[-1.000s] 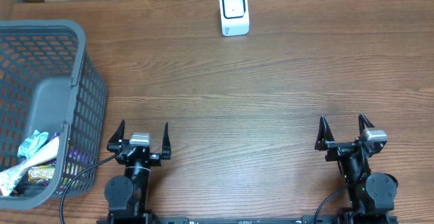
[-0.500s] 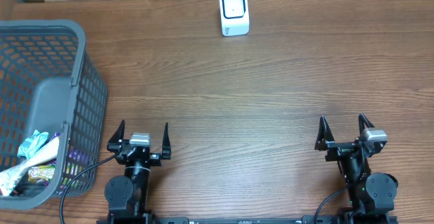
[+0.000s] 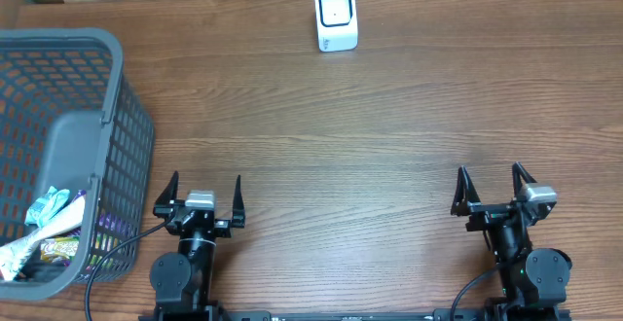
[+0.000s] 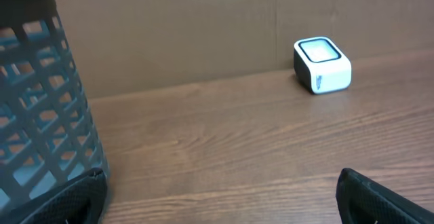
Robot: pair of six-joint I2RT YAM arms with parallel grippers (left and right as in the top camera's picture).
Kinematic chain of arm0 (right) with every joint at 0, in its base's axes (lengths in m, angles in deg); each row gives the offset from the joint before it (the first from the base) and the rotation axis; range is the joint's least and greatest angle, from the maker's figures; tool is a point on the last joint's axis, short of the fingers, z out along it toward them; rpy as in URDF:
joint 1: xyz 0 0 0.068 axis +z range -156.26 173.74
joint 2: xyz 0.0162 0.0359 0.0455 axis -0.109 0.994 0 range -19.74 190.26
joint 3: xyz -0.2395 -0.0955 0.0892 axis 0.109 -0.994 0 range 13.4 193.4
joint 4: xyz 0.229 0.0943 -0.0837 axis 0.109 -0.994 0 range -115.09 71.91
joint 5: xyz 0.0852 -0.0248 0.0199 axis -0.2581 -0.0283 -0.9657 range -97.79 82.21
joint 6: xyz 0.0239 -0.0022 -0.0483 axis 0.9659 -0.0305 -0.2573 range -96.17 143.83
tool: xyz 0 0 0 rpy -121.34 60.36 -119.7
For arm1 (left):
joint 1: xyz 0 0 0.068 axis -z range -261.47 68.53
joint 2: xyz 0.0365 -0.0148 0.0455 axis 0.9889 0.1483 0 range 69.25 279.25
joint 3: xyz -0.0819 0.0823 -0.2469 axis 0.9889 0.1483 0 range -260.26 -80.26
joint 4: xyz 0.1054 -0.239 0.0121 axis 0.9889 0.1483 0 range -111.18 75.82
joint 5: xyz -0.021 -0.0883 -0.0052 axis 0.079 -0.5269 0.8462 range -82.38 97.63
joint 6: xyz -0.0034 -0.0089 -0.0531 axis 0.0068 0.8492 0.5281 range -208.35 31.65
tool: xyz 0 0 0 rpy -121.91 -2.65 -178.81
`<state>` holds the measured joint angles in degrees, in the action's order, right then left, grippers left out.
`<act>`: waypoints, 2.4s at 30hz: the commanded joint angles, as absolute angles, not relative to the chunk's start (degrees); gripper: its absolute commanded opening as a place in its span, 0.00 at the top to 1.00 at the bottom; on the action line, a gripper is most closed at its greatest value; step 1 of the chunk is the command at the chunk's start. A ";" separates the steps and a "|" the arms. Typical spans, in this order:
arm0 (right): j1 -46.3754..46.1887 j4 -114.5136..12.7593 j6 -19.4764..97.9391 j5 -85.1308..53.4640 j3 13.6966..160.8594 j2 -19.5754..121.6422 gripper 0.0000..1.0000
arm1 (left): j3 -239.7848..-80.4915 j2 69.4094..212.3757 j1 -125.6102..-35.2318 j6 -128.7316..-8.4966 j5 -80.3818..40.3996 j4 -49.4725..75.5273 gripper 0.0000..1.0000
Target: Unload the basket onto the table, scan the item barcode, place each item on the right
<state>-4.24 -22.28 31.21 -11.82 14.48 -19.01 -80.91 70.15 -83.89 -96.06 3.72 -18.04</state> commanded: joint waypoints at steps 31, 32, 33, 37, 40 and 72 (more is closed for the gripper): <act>-4.08 -68.64 29.35 -17.57 76.86 17.89 0.00 | -167.04 126.92 -84.45 -88.93 0.49 40.14 0.01; -4.08 -71.26 29.35 -17.59 80.21 20.55 0.00 | -171.44 130.24 -84.45 -88.93 0.42 43.05 0.00; -4.08 -73.27 29.35 -17.61 82.68 22.63 0.00 | -175.35 133.30 -84.45 -88.97 0.05 45.71 0.00; -4.08 -83.61 29.33 -17.81 94.76 32.58 0.00 | -188.27 143.50 -84.45 -89.04 -4.41 53.91 0.00; -4.08 -88.02 29.37 -17.99 101.28 39.07 0.00 | -192.33 148.36 -84.45 -89.00 -10.11 55.11 0.00; -4.08 -88.53 29.77 -22.90 101.58 53.97 0.00 | -167.07 151.44 -133.24 -51.88 17.03 53.60 0.07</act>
<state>-4.24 -88.39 29.81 -22.58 100.12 54.04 -172.86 151.50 -132.65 -51.23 16.27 58.06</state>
